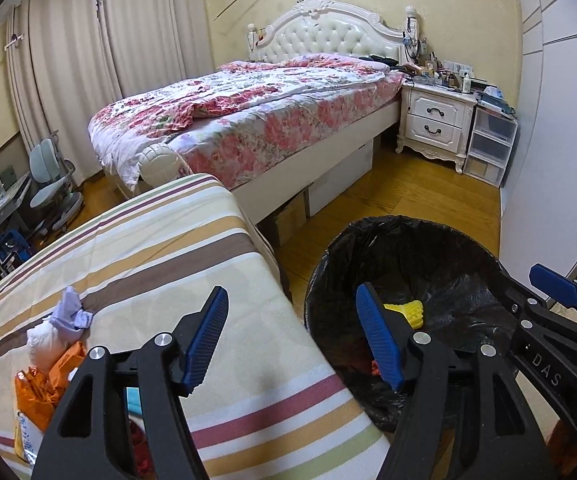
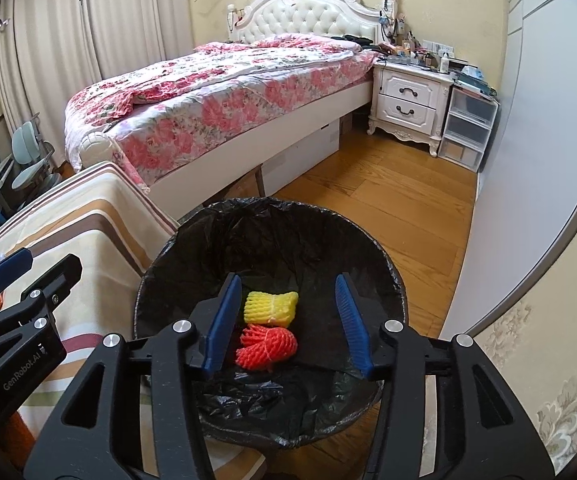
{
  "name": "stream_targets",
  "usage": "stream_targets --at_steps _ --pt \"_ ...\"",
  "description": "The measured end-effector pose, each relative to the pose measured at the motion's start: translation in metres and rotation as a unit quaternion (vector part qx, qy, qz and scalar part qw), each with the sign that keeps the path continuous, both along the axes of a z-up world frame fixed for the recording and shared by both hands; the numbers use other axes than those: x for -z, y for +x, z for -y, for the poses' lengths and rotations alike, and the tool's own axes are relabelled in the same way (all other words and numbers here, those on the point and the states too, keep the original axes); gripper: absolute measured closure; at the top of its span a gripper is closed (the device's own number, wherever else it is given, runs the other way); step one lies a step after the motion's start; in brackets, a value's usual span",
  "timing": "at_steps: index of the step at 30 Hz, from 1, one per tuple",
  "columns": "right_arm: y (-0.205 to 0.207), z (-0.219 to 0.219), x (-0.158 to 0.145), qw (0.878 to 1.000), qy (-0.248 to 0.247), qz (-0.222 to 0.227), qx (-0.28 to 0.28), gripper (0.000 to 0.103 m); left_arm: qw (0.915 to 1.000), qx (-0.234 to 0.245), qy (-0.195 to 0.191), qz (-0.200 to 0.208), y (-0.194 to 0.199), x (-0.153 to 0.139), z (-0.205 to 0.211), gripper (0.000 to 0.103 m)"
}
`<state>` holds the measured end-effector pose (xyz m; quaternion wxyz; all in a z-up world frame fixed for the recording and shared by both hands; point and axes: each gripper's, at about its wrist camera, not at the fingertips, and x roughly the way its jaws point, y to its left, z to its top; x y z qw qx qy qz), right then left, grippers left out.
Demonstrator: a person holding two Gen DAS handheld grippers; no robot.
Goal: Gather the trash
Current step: 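Move both tools from the bin back over the trash pile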
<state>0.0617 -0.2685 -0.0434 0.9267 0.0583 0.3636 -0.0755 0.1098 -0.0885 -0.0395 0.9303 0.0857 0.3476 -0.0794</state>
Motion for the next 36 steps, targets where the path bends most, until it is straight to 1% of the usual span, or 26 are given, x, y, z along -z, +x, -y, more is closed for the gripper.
stream_targets --at_steps 8,18,29,36 --pt "-0.026 -0.031 -0.007 1.0 -0.001 0.001 -0.029 0.051 0.9997 -0.024 -0.003 0.002 -0.027 -0.012 -0.036 0.038" --pt "-0.061 -0.075 -0.016 0.998 -0.005 0.007 -0.069 0.051 0.9969 -0.078 0.0 0.007 -0.074 -0.017 -0.103 0.038" --pt "-0.085 -0.129 -0.015 0.991 -0.002 0.003 -0.133 0.051 0.9889 -0.148 -0.001 0.004 -0.11 -0.013 -0.17 0.038" --pt "-0.084 -0.17 -0.015 0.984 0.001 -0.004 -0.178 0.051 0.9824 -0.187 -0.002 0.004 -0.119 -0.009 -0.207 0.038"
